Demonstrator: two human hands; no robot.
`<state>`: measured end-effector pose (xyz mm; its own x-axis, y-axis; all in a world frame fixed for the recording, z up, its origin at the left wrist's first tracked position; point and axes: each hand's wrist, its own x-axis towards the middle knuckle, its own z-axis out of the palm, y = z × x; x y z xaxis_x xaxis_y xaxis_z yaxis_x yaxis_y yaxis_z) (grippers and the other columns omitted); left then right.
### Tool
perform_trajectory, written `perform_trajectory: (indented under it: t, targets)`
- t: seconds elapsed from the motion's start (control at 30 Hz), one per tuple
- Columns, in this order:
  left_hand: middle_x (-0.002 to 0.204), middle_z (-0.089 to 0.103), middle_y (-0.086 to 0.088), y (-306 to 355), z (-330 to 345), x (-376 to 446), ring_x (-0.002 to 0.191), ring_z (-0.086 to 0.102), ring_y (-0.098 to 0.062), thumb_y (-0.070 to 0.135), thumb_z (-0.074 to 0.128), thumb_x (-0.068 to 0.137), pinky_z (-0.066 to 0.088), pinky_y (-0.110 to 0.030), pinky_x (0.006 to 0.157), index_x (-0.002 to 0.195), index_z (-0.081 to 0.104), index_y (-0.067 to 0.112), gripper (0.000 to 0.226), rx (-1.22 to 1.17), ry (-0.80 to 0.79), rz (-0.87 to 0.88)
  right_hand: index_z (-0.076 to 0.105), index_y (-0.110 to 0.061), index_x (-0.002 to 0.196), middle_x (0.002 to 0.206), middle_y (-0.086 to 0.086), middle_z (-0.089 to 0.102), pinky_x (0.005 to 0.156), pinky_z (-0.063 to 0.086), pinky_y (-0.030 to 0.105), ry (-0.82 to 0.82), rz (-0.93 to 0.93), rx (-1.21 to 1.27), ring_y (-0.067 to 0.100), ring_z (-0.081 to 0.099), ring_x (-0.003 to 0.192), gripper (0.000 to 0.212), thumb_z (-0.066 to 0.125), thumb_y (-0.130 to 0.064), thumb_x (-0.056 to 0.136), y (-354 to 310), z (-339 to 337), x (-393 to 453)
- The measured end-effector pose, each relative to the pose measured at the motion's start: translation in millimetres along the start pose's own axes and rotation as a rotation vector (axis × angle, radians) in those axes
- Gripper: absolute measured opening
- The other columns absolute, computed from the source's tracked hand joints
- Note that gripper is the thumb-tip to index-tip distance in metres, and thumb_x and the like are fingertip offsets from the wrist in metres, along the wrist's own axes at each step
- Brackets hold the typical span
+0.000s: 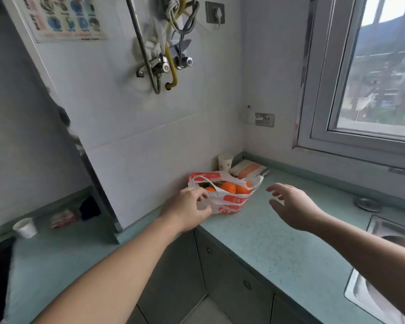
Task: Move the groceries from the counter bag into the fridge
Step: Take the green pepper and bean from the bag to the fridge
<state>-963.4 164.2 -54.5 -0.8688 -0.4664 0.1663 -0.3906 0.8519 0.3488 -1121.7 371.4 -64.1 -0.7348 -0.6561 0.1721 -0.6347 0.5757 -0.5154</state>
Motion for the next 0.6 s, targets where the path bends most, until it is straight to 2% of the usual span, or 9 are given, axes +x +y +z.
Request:
perform_trajectory:
  t: [0.2,0.33,0.43,0.5,0.6]
  targets:
    - [0.103,0.060,0.012,-18.4,22.3,70.3,0.088,0.058,-0.012,0.036,0.052,0.088,0.054,-0.033,0.074,0.105,0.060,0.033,0.019,-0.031,-0.012,0.018,0.057,-0.015,0.126,0.123,0.008,0.062,0.090,0.045,0.030,-0.031,0.010,-0.019,0.022,0.058,0.111,0.031,0.055,-0.018,0.095,10.2,21.9,67.6]
    - [0.106,0.064,0.008,-49.5,38.7,128.6,0.093,0.059,-0.015,0.033,0.051,0.089,0.053,-0.036,0.081,0.106,0.063,0.030,0.021,-0.085,0.003,0.030,0.057,-0.015,0.127,0.124,0.007,0.062,0.088,0.045,0.028,-0.039,0.034,-0.046,0.022,0.059,0.109,0.032,0.053,-0.017,0.096,7.4,44.2,118.2]
    - [0.100,0.068,0.005,-72.3,52.5,172.0,0.090,0.063,-0.016,0.034,0.054,0.092,0.054,-0.038,0.081,0.109,0.064,0.024,0.023,-0.153,-0.020,0.079,0.057,-0.016,0.127,0.122,0.007,0.063,0.088,0.047,0.030,-0.032,0.089,-0.062,0.022,0.060,0.106,0.031,0.053,-0.019,0.096,4.1,60.4,154.5]
    - [0.098,0.070,0.002,-85.4,59.6,198.4,0.088,0.064,-0.016,0.035,0.054,0.093,0.054,-0.036,0.080,0.112,0.065,0.020,0.026,-0.170,-0.033,0.124,0.057,-0.016,0.126,0.121,0.007,0.063,0.088,0.047,0.030,-0.041,0.119,-0.083,0.022,0.060,0.105,0.031,0.052,-0.020,0.096,2.0,71.1,176.6]
    - [0.107,0.071,0.000,-96.7,66.7,235.8,0.094,0.064,-0.017,0.029,0.051,0.096,0.050,-0.028,0.077,0.118,0.065,0.019,0.028,-0.192,-0.051,0.161,0.058,-0.016,0.124,0.120,0.006,0.064,0.085,0.045,0.028,-0.034,0.141,-0.104,0.022,0.060,0.105,0.030,0.052,-0.019,0.096,2.7,85.2,204.4]
